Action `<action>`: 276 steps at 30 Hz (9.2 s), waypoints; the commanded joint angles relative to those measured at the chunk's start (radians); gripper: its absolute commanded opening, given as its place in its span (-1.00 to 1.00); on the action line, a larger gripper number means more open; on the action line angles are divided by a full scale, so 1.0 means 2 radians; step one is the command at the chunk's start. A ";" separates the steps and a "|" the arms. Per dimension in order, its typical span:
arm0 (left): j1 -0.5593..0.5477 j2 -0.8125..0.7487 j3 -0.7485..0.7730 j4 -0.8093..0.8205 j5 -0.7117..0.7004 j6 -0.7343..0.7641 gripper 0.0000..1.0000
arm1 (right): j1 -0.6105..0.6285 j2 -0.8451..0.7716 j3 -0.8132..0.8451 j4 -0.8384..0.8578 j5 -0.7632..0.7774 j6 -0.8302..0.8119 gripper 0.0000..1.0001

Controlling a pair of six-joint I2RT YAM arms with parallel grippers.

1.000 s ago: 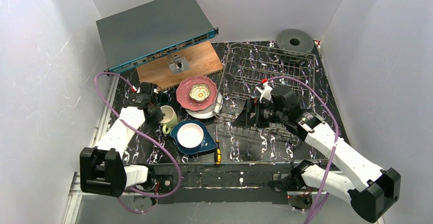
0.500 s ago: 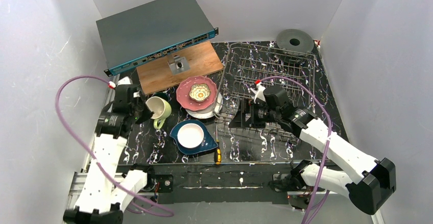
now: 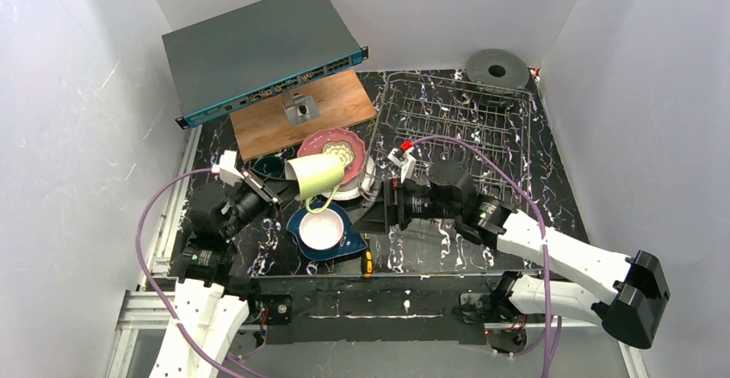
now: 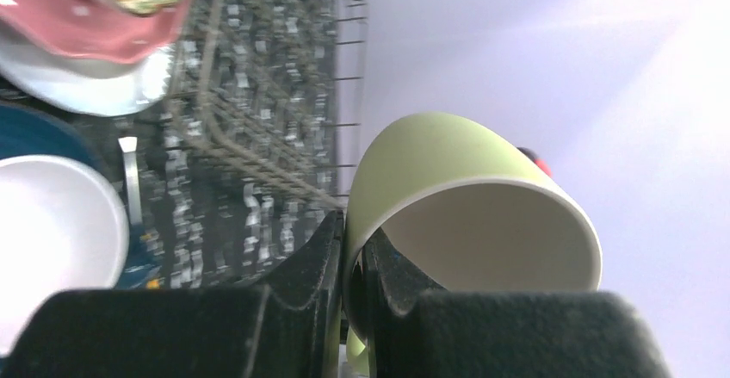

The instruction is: Load the mixed dishes into the dish rack

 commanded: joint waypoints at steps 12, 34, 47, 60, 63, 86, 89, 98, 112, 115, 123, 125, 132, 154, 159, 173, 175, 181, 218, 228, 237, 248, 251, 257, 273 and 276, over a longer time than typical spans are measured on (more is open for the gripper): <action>0.001 -0.034 -0.072 0.326 0.087 -0.234 -1.00 | 0.020 0.030 0.042 0.223 0.003 0.050 0.64; 0.001 -0.076 -0.129 0.345 0.084 -0.282 -1.00 | 0.088 0.122 0.130 0.213 0.078 0.052 -0.49; 0.001 -0.087 -0.017 -0.056 0.076 -0.091 0.61 | 0.087 0.077 0.110 0.127 0.177 0.032 -0.97; 0.001 -0.046 0.043 -0.263 0.022 0.036 0.94 | 0.002 0.023 0.122 -0.148 0.358 -0.033 -0.97; 0.001 -0.035 0.056 -0.272 0.021 0.053 0.96 | -0.047 0.020 0.122 -0.185 0.369 -0.053 -0.97; 0.001 -0.007 0.098 -0.310 0.021 0.109 0.96 | -0.342 0.187 0.197 -0.148 0.464 -0.263 -0.97; 0.001 -0.013 0.096 -0.312 0.023 0.109 0.96 | -0.370 0.215 0.202 -0.122 0.440 -0.289 -0.97; 0.001 -0.015 0.098 -0.320 0.026 0.113 0.96 | -0.433 0.311 0.268 -0.109 0.389 -0.325 -0.97; 0.001 -0.007 0.112 -0.334 0.031 0.117 0.96 | -0.464 0.432 0.381 -0.145 0.348 -0.342 -0.97; 0.001 -0.003 0.117 -0.339 0.029 0.120 0.96 | -0.465 0.447 0.399 -0.158 0.351 -0.339 -0.97; 0.001 0.002 0.111 -0.329 0.032 0.114 0.96 | -0.485 0.474 0.423 -0.174 0.349 -0.336 -0.97; 0.001 0.004 0.110 -0.328 0.033 0.115 0.96 | -0.485 0.479 0.422 -0.174 0.354 -0.336 -0.97; 0.001 0.005 0.109 -0.329 0.035 0.116 0.96 | -0.486 0.495 0.423 -0.174 0.346 -0.341 -0.97; 0.001 0.015 0.095 -0.312 0.044 0.120 0.96 | -0.485 0.465 0.409 -0.194 0.346 -0.336 0.16; 0.001 0.012 0.091 -0.313 0.046 0.121 0.96 | -0.485 0.439 0.404 -0.209 0.348 -0.328 0.21; 0.001 -0.002 0.056 -0.320 0.028 0.130 0.96 | -0.454 0.293 0.298 -0.225 0.268 -0.236 0.21; 0.001 0.006 0.062 -0.330 0.012 0.149 0.96 | -0.436 0.267 0.275 -0.222 0.266 -0.231 0.21; 0.001 0.065 0.125 -0.383 -0.085 0.244 0.93 | -0.355 0.191 0.220 -0.211 0.250 -0.232 0.22; -0.047 0.540 0.297 -0.155 -0.342 0.530 0.23 | -0.193 -0.133 0.034 -0.262 0.142 -0.203 0.27; -0.064 0.584 0.290 -0.142 -0.360 0.530 -0.16 | -0.192 -0.121 0.034 -0.253 0.139 -0.193 0.25; -0.081 0.575 0.279 -0.140 -0.392 0.527 -0.35 | -0.191 -0.128 0.024 -0.251 0.141 -0.192 0.25; -0.094 0.517 0.242 -0.120 -0.416 0.525 -0.18 | -0.190 -0.125 0.022 -0.248 0.135 -0.187 0.24; -0.094 0.527 0.247 -0.123 -0.420 0.528 -0.17 | -0.189 -0.125 0.021 -0.247 0.135 -0.186 0.24; -0.093 0.556 0.258 -0.132 -0.416 0.531 -0.18 | -0.187 -0.126 0.019 -0.247 0.135 -0.184 0.24; -0.100 0.547 0.248 -0.150 -0.417 0.520 -1.00 | -0.183 -0.138 0.012 -0.245 0.134 -0.179 0.24; -0.107 0.522 0.241 -0.154 -0.418 0.517 -1.00 | -0.181 -0.139 0.011 -0.245 0.134 -0.176 0.24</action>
